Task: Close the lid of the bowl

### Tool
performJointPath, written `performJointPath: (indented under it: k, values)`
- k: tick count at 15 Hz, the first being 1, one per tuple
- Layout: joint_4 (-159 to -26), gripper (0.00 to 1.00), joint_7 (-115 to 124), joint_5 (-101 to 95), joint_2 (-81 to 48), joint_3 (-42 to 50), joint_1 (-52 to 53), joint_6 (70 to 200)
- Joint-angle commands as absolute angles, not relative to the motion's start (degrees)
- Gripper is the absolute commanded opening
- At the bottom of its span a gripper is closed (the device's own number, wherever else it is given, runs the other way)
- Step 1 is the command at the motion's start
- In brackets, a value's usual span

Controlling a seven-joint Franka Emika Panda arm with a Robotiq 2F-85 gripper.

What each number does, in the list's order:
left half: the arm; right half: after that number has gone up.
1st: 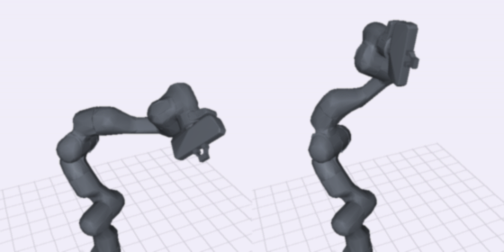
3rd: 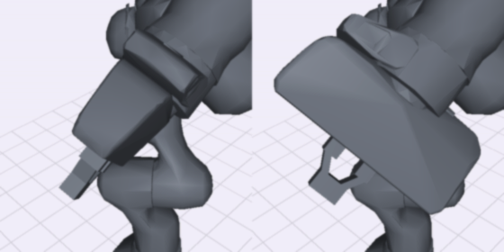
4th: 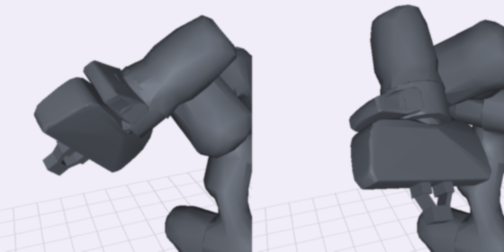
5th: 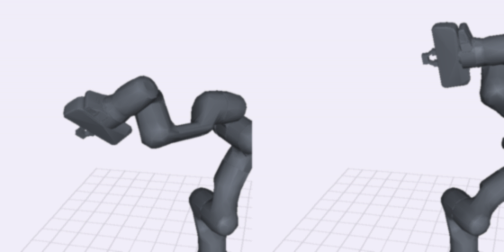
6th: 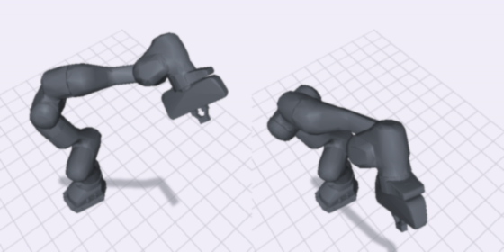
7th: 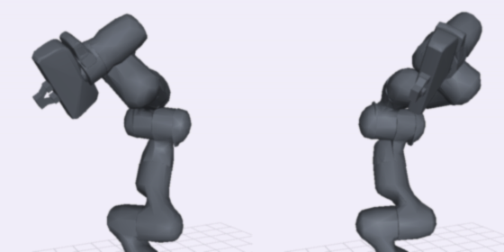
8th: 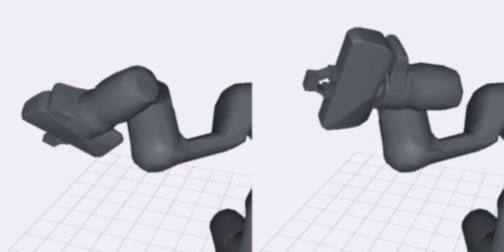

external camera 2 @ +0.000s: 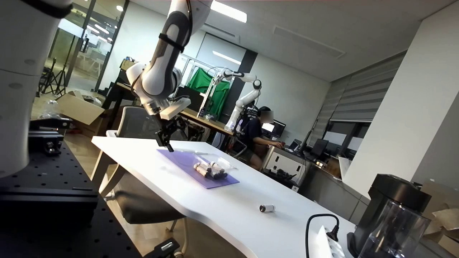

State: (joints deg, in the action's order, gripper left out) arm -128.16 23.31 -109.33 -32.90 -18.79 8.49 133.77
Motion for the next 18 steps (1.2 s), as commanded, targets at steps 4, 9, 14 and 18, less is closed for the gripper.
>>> performJointPath:
  k: [4,9,14,18]
  values:
    - [-119.8,1.0,32.1,-122.0,-41.4,-18.1,12.0,129.6]
    - [-119.3,1.0,36.9,-132.2,-44.1,-18.7,13.1,122.4]
    - [-120.6,1.0,38.6,-139.6,-45.2,-18.9,14.2,114.3]
    - [-120.8,1.0,37.7,-140.2,-45.4,-19.7,13.1,114.3]
